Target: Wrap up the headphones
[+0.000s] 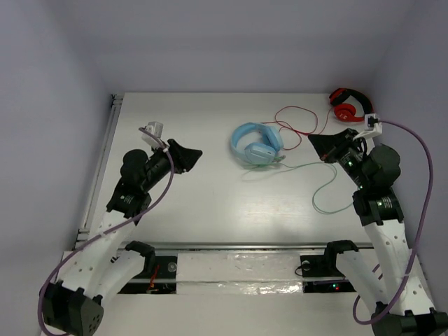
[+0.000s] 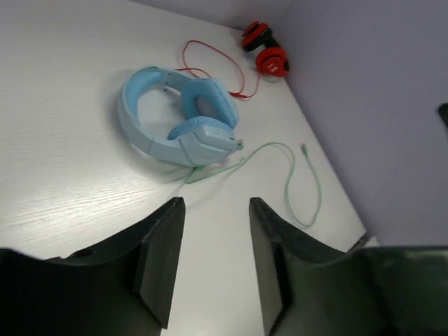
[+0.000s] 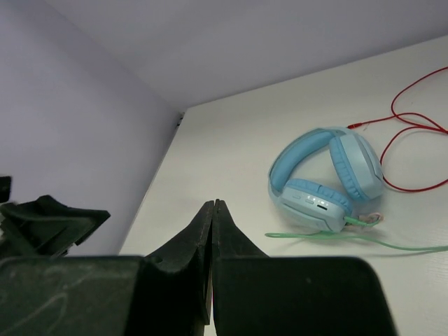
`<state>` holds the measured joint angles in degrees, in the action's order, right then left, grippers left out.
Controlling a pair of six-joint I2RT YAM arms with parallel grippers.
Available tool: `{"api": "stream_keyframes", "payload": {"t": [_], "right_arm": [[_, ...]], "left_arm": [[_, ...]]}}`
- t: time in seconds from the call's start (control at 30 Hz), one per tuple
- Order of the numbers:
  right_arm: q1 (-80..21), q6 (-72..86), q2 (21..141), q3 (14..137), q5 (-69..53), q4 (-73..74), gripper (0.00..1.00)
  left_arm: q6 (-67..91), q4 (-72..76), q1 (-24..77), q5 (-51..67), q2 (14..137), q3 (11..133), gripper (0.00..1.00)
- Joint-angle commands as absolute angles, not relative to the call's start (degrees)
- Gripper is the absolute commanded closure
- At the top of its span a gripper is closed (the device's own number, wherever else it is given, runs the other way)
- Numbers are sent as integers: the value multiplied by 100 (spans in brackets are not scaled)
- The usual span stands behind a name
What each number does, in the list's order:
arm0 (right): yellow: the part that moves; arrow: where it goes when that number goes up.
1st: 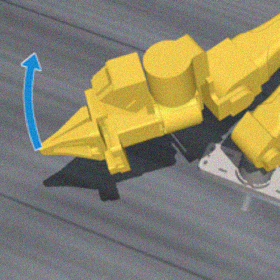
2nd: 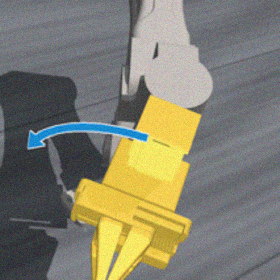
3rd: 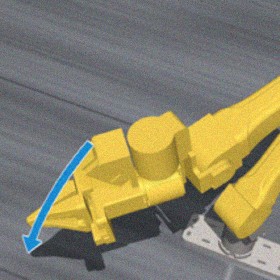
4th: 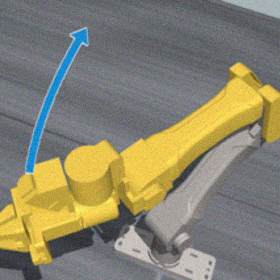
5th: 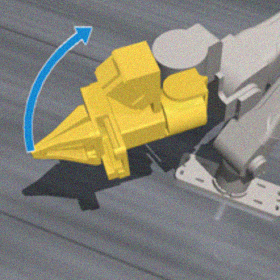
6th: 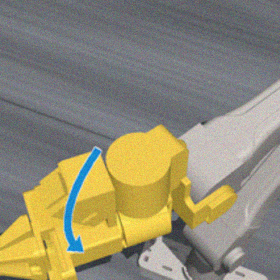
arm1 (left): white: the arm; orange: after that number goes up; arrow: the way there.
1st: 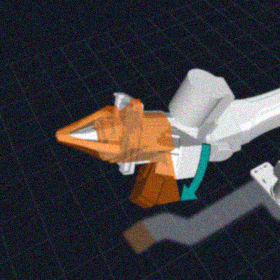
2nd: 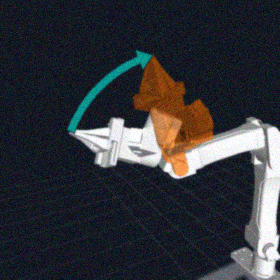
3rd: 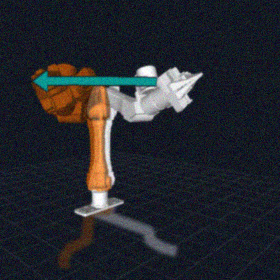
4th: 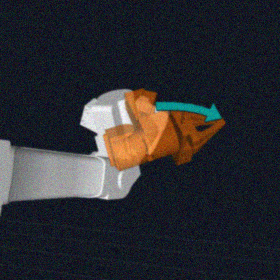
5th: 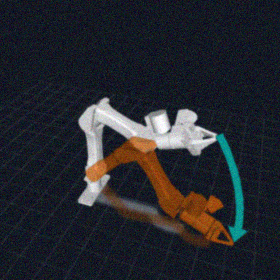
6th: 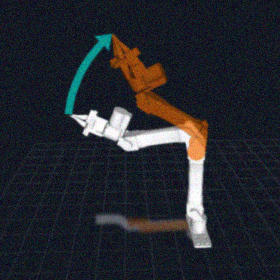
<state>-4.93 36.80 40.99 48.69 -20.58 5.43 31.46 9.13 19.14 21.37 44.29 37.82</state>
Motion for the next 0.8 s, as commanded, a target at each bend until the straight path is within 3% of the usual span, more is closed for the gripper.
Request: {"api": "stream_keyframes", "payload": {"t": [0.0, 0.13, 0.3, 0.43, 0.47, 0.57, 0.6, 0.67, 0.7, 0.77], "right_arm": [[-483, 3577, 3973, 4782, -2004, 457, 100], [-483, 3604, 3981, 4588, -2109, 281, 100], [-536, 3577, 3824, 4553, -2109, 307, 100], [-536, 3568, 3805, 4544, -2223, 325, 100], [-536, 3560, 3806, 4544, -2232, 325, 100], [-536, 3542, 3779, 4526, -2180, 334, 100], [-588, 3516, 3771, 4535, -2180, 325, 95], [-589, 3516, 3788, 4535, -2328, 299, 82], [-589, 3516, 3805, 4535, -2399, 299, 67], [-589, 3507, 3823, 4535, -2496, 299, 57]], "left_arm": [[3331, 1879, 1907, 1873, 4868, 3955, 64], [3235, 2023, 2258, 1022, 5755, 4400, 98], [2095, 1398, 2971, -1026, 7091, 5491, 100], [1609, 786, 2971, -774, 8163, 6710, 100], [1539, 626, 2971, -721, 8626, 6932, 99], [1257, 378, 3076, -457, 9278, 7531, 82], [1187, 317, 3076, -414, 9412, 7654, 71], [924, 150, 3207, -387, 9806, 7997, 59], [879, 45, 3208, -369, 9983, 8137, 50], [765, -333, 3208, -369, 10526, 8593, 45]]}}
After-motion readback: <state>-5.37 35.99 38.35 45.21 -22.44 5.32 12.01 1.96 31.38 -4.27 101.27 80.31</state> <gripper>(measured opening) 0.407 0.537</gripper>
